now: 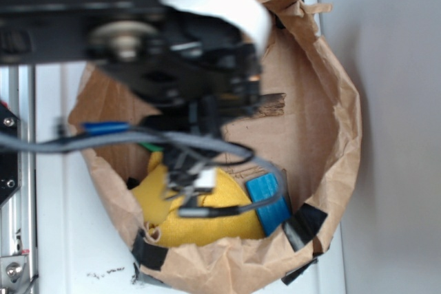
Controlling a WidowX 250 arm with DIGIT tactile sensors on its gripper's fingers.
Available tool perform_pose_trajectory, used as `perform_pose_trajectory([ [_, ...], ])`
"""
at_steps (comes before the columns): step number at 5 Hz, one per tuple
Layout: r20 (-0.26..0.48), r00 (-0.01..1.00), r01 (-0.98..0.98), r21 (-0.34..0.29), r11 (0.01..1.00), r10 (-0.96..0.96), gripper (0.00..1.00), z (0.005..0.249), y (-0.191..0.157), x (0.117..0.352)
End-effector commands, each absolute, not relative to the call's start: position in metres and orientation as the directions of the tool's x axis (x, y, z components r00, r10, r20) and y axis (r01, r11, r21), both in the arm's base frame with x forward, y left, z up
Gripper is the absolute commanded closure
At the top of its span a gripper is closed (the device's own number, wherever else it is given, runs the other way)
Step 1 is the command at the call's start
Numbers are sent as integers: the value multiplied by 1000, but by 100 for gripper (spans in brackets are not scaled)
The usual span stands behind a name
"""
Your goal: Grab the wood chip.
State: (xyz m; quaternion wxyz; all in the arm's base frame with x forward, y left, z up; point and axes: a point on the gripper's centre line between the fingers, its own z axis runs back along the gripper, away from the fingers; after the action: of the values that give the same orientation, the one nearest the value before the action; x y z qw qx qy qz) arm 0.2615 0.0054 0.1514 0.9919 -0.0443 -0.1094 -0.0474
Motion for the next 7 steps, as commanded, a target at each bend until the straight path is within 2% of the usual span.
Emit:
perform_pose_trajectory([
  [1, 253, 965, 68, -3, 998, -65, 0, 115, 25, 297],
  [5, 253, 965, 68, -3, 998, -65, 0, 115, 25, 297],
  [6, 288, 956, 53, 14, 999, -55, 0, 86, 33, 297],
  [7, 268, 961, 56, 39, 998, -65, 0, 65, 37, 303],
])
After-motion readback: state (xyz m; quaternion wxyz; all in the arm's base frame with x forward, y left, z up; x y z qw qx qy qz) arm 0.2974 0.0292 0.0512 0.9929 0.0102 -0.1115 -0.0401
